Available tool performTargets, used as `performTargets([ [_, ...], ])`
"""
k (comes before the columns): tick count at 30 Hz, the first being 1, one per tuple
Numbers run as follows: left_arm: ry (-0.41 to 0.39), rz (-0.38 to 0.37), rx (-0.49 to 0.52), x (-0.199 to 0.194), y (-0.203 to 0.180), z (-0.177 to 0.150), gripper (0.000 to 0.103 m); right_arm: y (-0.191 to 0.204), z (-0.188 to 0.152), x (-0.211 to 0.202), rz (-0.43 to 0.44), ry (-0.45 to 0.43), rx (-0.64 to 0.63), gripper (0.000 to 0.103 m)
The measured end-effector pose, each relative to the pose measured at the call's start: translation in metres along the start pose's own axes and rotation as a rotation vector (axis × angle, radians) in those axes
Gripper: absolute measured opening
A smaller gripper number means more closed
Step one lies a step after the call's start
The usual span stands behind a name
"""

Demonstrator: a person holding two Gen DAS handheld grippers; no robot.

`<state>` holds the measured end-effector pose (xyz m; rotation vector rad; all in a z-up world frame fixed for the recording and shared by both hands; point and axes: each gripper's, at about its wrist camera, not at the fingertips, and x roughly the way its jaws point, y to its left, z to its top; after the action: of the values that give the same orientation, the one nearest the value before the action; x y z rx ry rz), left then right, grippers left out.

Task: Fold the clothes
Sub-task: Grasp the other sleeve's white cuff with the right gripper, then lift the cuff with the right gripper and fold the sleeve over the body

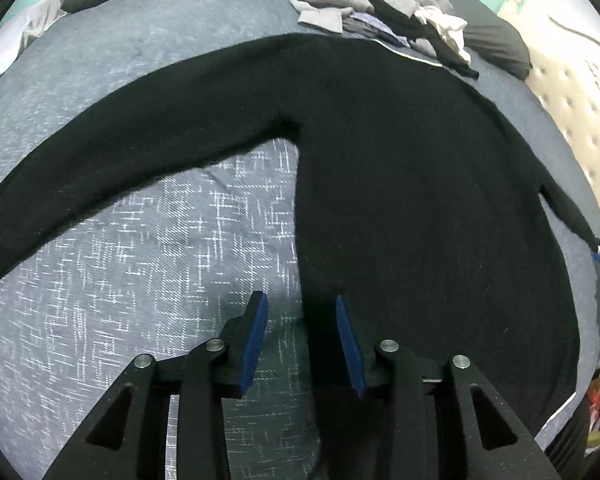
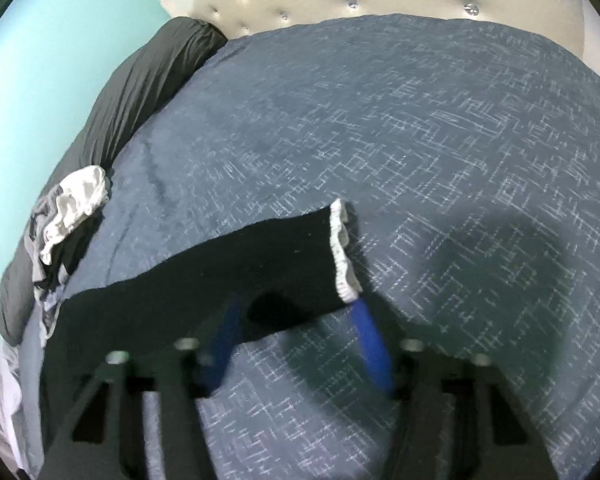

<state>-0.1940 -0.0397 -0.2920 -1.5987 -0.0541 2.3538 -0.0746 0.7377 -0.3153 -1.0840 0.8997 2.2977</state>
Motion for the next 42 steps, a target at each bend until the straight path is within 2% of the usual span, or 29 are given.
performTargets([
  [1, 0.002, 0.001, 0.0, 0.001, 0.0, 0.0, 0.039, -0.001, 0.0, -0.001, 0.001, -0.007, 0.002, 0.021],
  [3, 0.005, 0.008, 0.004, 0.003, -0.002, -0.001, 0.04, -0.005, 0.001, -0.003, 0.01, -0.023, 0.007, 0.009],
  [4, 0.007, 0.01, 0.007, 0.003, -0.002, -0.001, 0.04, -0.006, 0.002, -0.005, 0.014, -0.034, 0.003, 0.007],
  [11, 0.014, 0.008, 0.011, 0.005, -0.005, -0.003, 0.04, -0.003, 0.012, -0.025, 0.025, -0.129, -0.042, 0.005],
  [29, -0.007, -0.001, -0.007, -0.006, 0.0, 0.001, 0.04, 0.003, 0.022, -0.029, 0.005, -0.156, -0.051, 0.005],
  [37, -0.011, -0.015, -0.021, -0.007, 0.0, -0.002, 0.04, 0.012, 0.022, -0.033, 0.05, -0.152, -0.045, 0.005],
  [42, -0.022, -0.029, -0.03, -0.012, 0.002, -0.005, 0.04, 0.047, 0.017, -0.054, 0.137, -0.184, -0.123, 0.005],
])
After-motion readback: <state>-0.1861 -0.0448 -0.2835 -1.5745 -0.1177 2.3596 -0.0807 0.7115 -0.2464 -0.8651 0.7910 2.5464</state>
